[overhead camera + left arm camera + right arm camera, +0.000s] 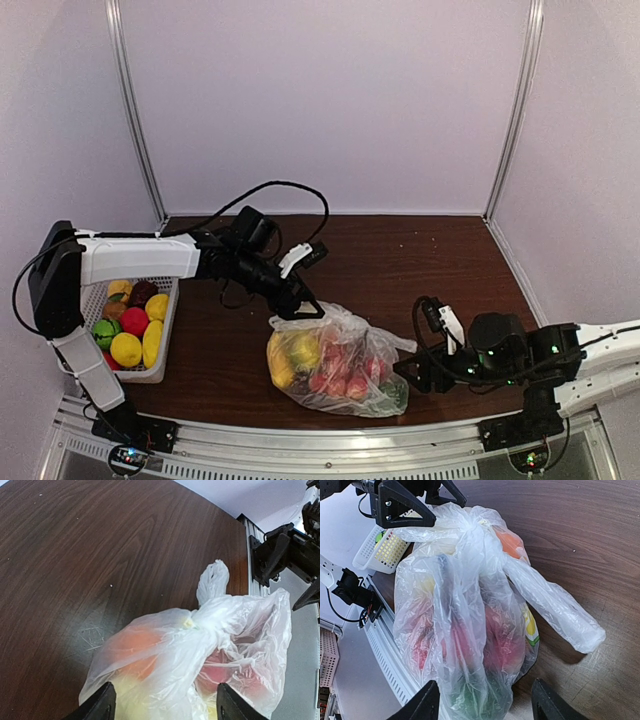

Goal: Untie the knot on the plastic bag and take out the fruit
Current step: Adjust the takeout bag at the center of the board.

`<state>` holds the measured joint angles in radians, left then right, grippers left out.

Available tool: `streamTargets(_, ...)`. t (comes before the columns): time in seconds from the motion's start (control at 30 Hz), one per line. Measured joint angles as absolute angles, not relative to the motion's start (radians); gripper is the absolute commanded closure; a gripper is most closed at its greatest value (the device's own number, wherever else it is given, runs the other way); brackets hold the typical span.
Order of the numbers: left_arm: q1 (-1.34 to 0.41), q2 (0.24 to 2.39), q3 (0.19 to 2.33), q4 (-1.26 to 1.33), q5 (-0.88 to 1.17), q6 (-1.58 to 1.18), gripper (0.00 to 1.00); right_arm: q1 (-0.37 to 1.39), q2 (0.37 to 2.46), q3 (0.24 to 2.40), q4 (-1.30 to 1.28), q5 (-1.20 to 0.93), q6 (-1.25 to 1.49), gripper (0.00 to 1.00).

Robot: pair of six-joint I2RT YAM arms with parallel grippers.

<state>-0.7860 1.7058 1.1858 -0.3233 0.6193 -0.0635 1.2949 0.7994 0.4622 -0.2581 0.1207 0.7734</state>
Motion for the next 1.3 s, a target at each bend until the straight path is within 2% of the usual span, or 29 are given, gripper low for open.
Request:
streamTargets(0.27, -0.786, 1.706, 1.186, -0.323, 0.587, -0.070, 0.47, 1.296, 0.799, 0.446, -0.229, 0.117, 0.786, 0.44)
streamTargets(0.63, -0.786, 1.706, 1.186, -0.323, 0.582, -0.076, 0.55, 1.296, 0.825, 0.430, -0.175, 0.110, 0.796, 0.53)
streamTargets(0.73, -0.786, 1.707, 1.186, -0.323, 0.585, -0.078, 0.61, 1.296, 0.839, 0.424, -0.155, 0.108, 0.799, 0.62)
streamTargets(0.97, -0.786, 1.721, 1.188, -0.323, 0.619, -0.091, 0.98, 1.296, 0.844, 0.420, -0.157, 0.127, 0.817, 0.94)
streamTargets(1.0, -0.786, 1.722, 1.188, -0.323, 0.624, -0.096, 1.00, 1.296, 0.844, 0.420, -0.164, 0.134, 0.817, 0.98)
streamTargets(1.3, -0.786, 1.713, 1.194, -0.324, 0.639, -0.107, 1.00, 1.291, 0.889, 0.473, -0.194, 0.232, 0.794, 1.00)
